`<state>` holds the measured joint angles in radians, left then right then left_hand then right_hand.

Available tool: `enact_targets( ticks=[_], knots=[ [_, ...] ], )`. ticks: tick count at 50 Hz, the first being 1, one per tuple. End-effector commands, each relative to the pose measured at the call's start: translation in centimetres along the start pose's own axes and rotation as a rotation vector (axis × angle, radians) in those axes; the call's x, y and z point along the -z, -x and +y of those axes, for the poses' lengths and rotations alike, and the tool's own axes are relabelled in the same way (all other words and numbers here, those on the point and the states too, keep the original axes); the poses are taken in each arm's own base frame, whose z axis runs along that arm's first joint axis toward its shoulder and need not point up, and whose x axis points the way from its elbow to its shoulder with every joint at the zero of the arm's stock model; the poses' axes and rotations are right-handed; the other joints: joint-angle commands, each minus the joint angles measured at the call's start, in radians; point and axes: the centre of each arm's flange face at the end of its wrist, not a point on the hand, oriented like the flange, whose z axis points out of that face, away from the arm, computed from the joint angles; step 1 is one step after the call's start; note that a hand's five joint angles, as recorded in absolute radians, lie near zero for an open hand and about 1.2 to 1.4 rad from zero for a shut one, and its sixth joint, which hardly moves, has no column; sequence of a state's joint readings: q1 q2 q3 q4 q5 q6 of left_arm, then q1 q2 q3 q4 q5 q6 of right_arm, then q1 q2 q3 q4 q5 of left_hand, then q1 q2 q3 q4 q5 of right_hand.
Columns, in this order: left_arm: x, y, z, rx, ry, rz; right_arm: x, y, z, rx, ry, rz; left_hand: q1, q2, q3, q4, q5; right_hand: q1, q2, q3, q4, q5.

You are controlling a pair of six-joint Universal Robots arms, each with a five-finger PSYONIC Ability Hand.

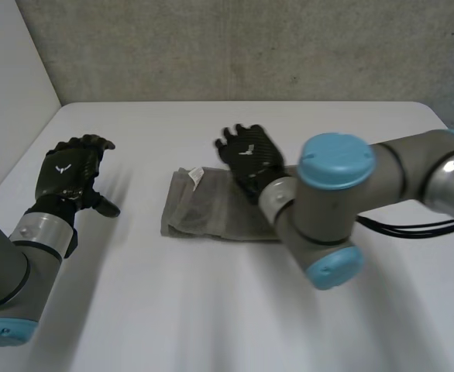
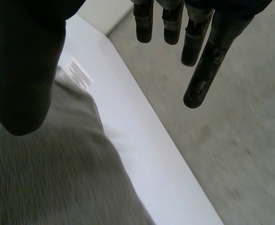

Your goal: Fold the towel.

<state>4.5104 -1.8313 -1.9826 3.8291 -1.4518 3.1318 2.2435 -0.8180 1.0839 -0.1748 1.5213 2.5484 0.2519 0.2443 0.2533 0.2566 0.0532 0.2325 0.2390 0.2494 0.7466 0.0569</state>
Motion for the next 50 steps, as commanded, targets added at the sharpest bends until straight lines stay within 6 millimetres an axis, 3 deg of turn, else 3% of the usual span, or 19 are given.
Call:
enact_targets(
  ticks=[1, 5, 11, 13, 23, 29, 33, 34, 35, 36, 44, 46, 47, 49, 50],
  knots=[
    [0.1, -0.1, 0.1, 0.0, 0.003, 0.004, 3.2, -4.1, 4.1, -0.04, 0.165, 0.058, -0.068, -0.06, -0.069, -0.072, -0.044, -0.058, -0.064, -0.075, -0.572, -0.057],
    [0.2, -0.3, 0.1, -0.002, 0.005, 0.01, 5.2, -5.2, 7.1, -0.12, 0.268, 0.078, -0.068, -0.06, -0.069, -0.072, -0.044, -0.058, -0.064, -0.075, -0.572, -0.057],
    [0.4, -0.7, 0.3, -0.001, 0.011, 0.022, 6.4, -6.3, 9.1, -0.224, 0.299, 0.113, -0.068, -0.06, -0.069, -0.072, -0.044, -0.058, -0.064, -0.075, -0.572, -0.057],
    [0.3, -0.8, 0.3, -0.001, 0.011, 0.026, 6.8, -7.0, 10.5, -0.283, 0.276, 0.12, -0.065, -0.057, -0.066, -0.07, -0.041, 0.197, 0.191, 0.18, -0.317, 0.198],
    [0.5, -1.3, 0.4, 0.0, 0.012, 0.041, 6.3, -6.0, 12.7, -0.35, 0.264, 0.049, -0.068, -0.06, -0.069, -0.072, -0.044, 0.51, 0.503, 0.493, -0.004, 0.511],
    [0.6, -1.3, 0.4, -0.001, 0.011, 0.041, 6.0, -5.8, 13.3, -0.398, 0.27, 0.053, -0.068, -0.06, -0.069, -0.072, -0.044, 0.516, 0.51, 0.499, 0.002, 0.517],
    [0.6, -1.3, 0.3, -0.001, 0.008, 0.041, 6.0, -5.7, 13.3, -0.411, 0.271, 0.05, -0.068, -0.06, -0.069, -0.072, -0.044, 0.636, 0.63, 0.619, 0.122, 0.637],
    [0.6, -1.3, 0.3, -0.001, 0.008, 0.041, 6.0, -5.7, 13.3, -0.411, 0.271, 0.05, -0.068, -0.06, -0.069, -0.072, -0.044, 0.843, 0.836, 0.826, 0.329, 0.844],
    [0.6, -1.3, 0.3, -0.001, 0.008, 0.041, 6.0, -5.7, 13.3, -0.411, 0.271, 0.05, -0.068, -0.06, -0.069, -0.072, -0.044, 0.845, 0.838, 0.828, 0.331, 0.846],
    [0.6, -1.3, 0.3, -0.001, 0.008, 0.041, 6.0, -5.8, 13.2, -0.407, 0.27, 0.054, -0.068, -0.06, -0.069, -0.072, -0.044, 1.138, 1.132, 1.121, 0.624, 1.139],
    [0.7, -1.3, 0.3, -0.001, 0.011, 0.039, 7.6, -8.9, 10.9, -0.387, 0.253, 0.105, -0.068, -0.06, -0.069, -0.072, -0.044, 1.164, 1.157, 1.147, 0.65, 1.165],
    [0.6, -1.3, 0.2, -0.001, 0.005, 0.039, 8.4, -11.1, 9.6, -0.376, 0.251, 0.137, -0.068, -0.06, -0.069, -0.072, -0.044, 1.164, 1.157, 1.147, 0.65, 1.165],
    [0.6, -1.3, 0.2, -0.001, 0.005, 0.039, 8.4, -11.2, 9.5, -0.376, 0.251, 0.137, -0.068, -0.06, -0.069, -0.072, -0.044, 1.164, 1.157, 1.147, 0.65, 1.165],
    [0.6, -1.2, -0.3, -0.003, -0.009, 0.038, 8.1, -13.1, 6.7, -0.329, 0.172, 0.139, -0.068, -0.06, -0.069, -0.072, -0.044, 1.164, 1.157, 1.147, 0.65, 1.165],
    [0.6, -1.2, -0.3, -0.003, -0.009, 0.038, 8.1, -13.1, 6.7, -0.329, 0.171, 0.139, -0.068, -0.06, -0.069, -0.072, -0.044, 1.164, 1.157, 1.147, 0.65, 1.165]
  ],
)
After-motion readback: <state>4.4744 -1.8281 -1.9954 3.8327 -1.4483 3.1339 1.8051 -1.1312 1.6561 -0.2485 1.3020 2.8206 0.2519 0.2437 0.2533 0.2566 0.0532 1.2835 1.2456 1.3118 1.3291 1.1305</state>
